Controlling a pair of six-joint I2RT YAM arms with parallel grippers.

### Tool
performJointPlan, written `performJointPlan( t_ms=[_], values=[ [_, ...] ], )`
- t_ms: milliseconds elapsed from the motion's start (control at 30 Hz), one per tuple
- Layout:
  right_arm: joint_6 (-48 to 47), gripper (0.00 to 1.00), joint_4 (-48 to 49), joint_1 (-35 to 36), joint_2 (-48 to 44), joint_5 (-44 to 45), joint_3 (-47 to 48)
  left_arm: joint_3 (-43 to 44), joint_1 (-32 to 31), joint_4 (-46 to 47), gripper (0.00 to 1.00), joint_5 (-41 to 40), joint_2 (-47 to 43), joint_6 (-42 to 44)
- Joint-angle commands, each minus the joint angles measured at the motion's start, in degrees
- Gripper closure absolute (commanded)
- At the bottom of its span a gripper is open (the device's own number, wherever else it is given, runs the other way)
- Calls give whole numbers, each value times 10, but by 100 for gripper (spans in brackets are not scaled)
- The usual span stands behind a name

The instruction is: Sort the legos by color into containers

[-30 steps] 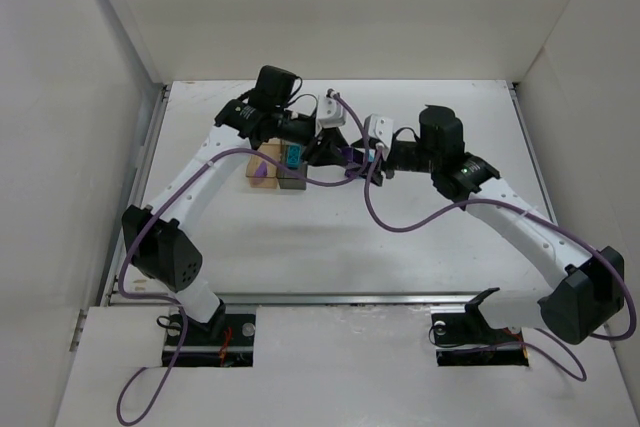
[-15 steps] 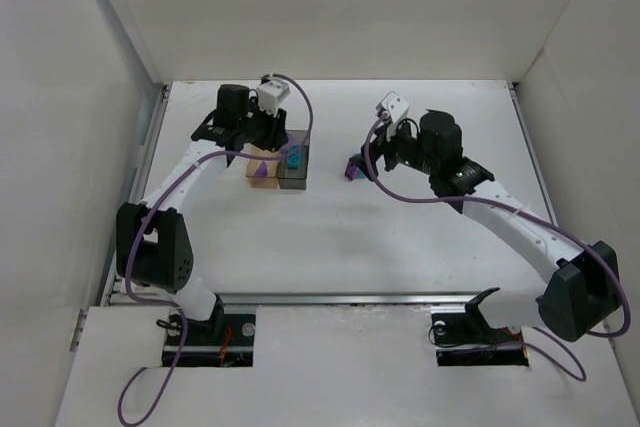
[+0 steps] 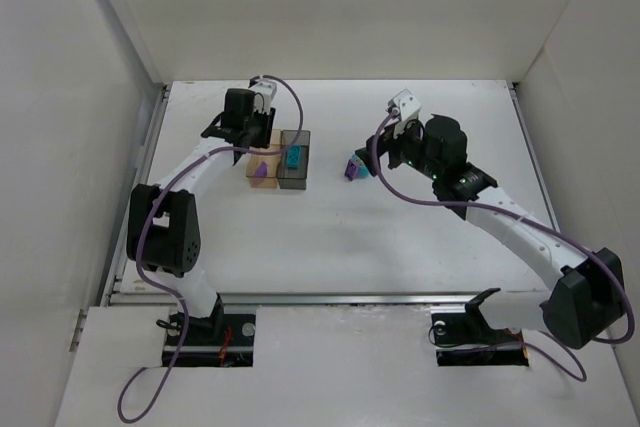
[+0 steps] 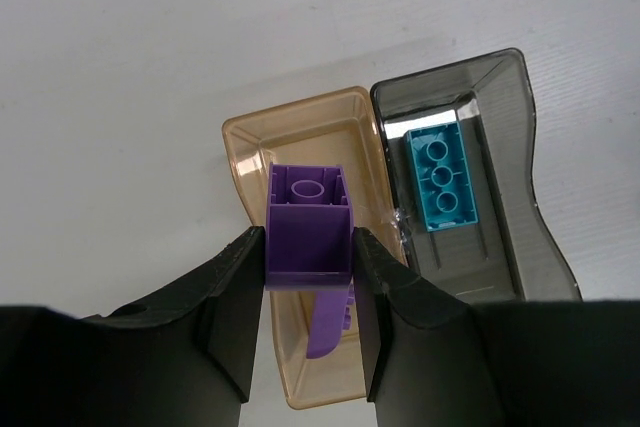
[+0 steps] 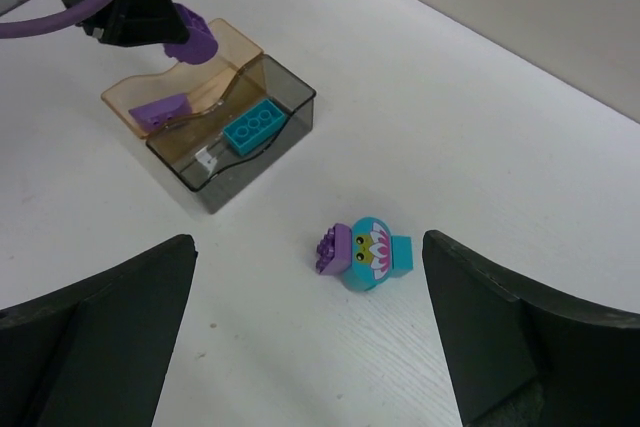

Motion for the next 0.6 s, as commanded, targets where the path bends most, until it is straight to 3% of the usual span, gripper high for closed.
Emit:
performJointPlan(
  t_ms=[0, 133, 167, 200, 300, 567],
  values=[
    [26, 0, 31, 0, -25, 57, -9, -8, 4, 23, 94, -13, -10, -13],
    [55, 0, 25, 0, -30, 85, -14, -8, 4, 18, 62, -8, -5, -18],
    [61, 0, 25, 0, -30, 91, -14, -3, 4, 7, 49, -8, -5, -18],
    [68, 0, 11, 0, -25, 91, -14, -3, 4, 0, 45, -2, 1, -25],
    [73, 0, -2, 0, -18, 102, 0, 14, 4, -21, 34, 9, 6, -25],
    [86, 0, -42, -26, 5, 68, 20, 46, 4, -41, 30, 39, 1, -30]
  ],
)
